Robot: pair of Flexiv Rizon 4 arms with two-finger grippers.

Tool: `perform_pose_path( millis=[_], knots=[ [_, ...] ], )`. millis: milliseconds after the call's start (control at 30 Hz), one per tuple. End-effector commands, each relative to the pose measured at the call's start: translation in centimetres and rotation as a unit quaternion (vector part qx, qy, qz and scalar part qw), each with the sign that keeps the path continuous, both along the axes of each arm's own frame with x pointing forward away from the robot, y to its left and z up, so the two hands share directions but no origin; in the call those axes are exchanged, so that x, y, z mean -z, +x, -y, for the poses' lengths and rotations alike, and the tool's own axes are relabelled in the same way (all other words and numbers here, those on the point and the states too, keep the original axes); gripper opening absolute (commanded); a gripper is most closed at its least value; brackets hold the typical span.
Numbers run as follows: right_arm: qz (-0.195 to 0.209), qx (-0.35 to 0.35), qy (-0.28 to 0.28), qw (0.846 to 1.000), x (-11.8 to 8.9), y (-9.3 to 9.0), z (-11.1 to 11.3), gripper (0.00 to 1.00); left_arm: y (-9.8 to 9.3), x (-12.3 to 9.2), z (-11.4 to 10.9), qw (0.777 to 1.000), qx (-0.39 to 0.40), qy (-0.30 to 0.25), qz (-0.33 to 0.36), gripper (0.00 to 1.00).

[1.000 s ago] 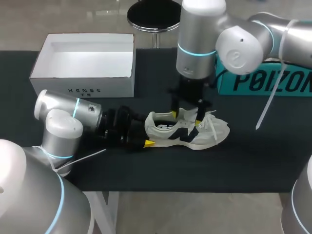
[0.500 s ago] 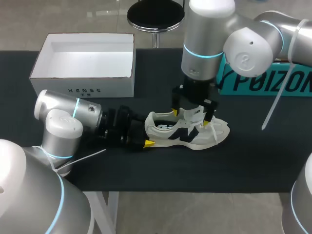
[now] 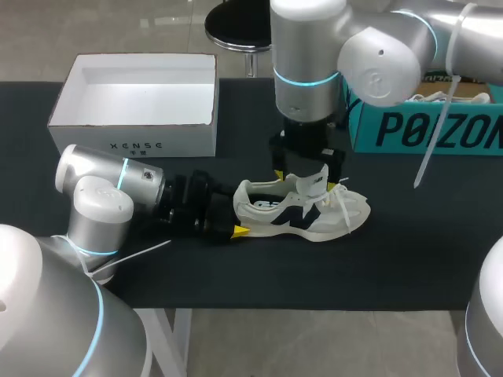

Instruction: Take the shoe out of the shoebox, open the shoe tongue, remove and reinsert the insole, then place the shoe into the shoebox

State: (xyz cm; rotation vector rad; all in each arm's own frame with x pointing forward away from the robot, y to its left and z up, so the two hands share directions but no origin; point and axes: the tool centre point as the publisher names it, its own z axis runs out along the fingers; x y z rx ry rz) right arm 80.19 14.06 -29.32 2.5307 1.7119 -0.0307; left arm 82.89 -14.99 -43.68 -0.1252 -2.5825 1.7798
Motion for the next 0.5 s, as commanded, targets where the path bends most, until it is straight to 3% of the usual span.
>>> perform_pose_path(
  millis=[33, 467, 500],
  knots=[
    [0.103, 0.28, 0.01, 0.955, 0.24, -0.24, -0.93, 1.0, -0.16, 0.23, 0.12, 1.0, 0.0, 0.002, 0.0, 0.0],
    [0.103, 0.28, 0.01, 0.955, 0.24, -0.24, -0.93, 1.0, -0.16, 0.23, 0.12, 1.0, 0.0, 0.002, 0.0, 0.0],
    [0.102, 0.338, -0.063, 0.933, -0.23, 0.32, -1.13, 1.0, -0.16, 0.23, 0.12, 1.0, 0.0, 0.002, 0.0, 0.0]
  ],
)
